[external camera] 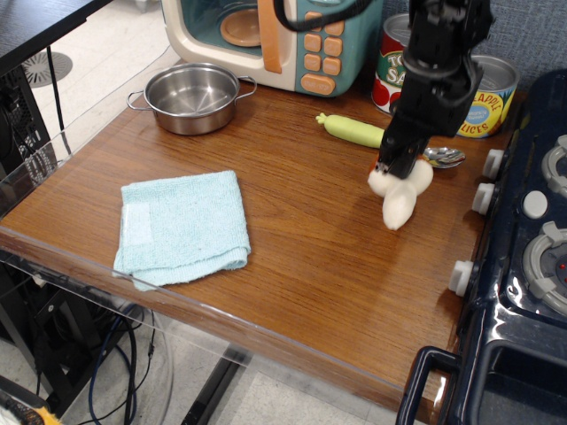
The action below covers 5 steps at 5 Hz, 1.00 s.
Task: Move the mushroom to the right of the cloth.
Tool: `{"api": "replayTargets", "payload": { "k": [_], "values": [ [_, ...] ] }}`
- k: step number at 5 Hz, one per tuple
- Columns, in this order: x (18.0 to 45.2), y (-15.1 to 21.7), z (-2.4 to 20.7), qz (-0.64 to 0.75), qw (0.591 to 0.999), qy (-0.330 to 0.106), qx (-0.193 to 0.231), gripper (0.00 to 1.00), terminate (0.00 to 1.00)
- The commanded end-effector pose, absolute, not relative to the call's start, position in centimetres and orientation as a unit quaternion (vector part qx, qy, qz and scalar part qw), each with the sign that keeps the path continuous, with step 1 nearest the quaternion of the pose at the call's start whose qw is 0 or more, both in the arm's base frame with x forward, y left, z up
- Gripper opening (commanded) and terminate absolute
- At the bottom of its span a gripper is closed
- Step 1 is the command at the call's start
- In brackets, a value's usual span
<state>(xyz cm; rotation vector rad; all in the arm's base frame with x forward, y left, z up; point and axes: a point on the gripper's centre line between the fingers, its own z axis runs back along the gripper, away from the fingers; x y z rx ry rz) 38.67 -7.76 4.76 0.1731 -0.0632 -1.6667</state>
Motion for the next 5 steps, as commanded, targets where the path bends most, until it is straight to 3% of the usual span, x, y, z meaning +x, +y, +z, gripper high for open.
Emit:
{"api": "replayTargets", "payload": {
  "k": [1,3,5],
  "values": [
    [39.0,-8.6,5.7,-0.742,0.662,-0.043,0.092,1.0,0.0],
    [38.8,-8.3,6.9,-0.741,0.664,-0.05,0.086,1.0,0.0],
    [38.1,-7.4,10.3,-0.738,0.666,-0.083,0.076,1.0,0.0]
  ]
}}
